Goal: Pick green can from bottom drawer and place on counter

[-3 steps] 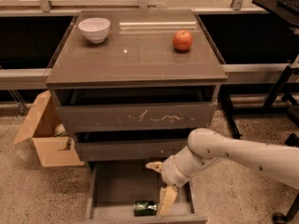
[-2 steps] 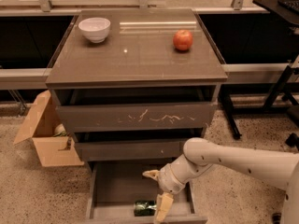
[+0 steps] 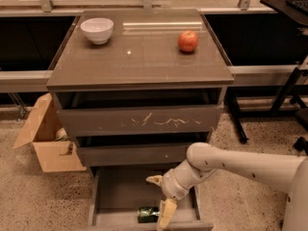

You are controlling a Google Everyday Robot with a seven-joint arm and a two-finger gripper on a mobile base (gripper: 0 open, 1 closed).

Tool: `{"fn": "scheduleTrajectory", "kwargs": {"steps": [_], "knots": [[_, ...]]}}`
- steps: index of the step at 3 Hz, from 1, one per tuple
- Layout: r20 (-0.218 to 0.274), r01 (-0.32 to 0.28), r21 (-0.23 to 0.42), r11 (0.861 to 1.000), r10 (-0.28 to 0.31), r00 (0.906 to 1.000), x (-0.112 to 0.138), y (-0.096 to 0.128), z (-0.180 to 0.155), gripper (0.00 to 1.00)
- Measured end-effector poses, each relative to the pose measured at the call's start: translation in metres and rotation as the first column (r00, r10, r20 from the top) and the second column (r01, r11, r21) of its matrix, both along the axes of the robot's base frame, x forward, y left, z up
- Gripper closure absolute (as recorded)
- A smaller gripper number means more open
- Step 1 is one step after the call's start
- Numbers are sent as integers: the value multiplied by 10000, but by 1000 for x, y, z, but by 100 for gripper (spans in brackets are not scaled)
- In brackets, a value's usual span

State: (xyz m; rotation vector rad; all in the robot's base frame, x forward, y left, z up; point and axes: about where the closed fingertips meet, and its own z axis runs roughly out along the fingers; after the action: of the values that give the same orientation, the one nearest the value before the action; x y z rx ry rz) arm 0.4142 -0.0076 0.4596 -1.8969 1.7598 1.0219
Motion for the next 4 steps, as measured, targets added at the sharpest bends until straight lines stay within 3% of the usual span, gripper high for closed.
{"fn": "scheduleTrajectory", "kwargs": {"steps": [1,2,3,4], "knots": [[146,-2,-403,9992,8,9999,17,-10,-38,0],[152,-157,-393,9991,163,9998,35,-23,-82,0],[267,-345,-43,9994,346,9990,59,-28,-129,0],[685,-331,83,9994,325,9971,79,-27,-170,0]]}}
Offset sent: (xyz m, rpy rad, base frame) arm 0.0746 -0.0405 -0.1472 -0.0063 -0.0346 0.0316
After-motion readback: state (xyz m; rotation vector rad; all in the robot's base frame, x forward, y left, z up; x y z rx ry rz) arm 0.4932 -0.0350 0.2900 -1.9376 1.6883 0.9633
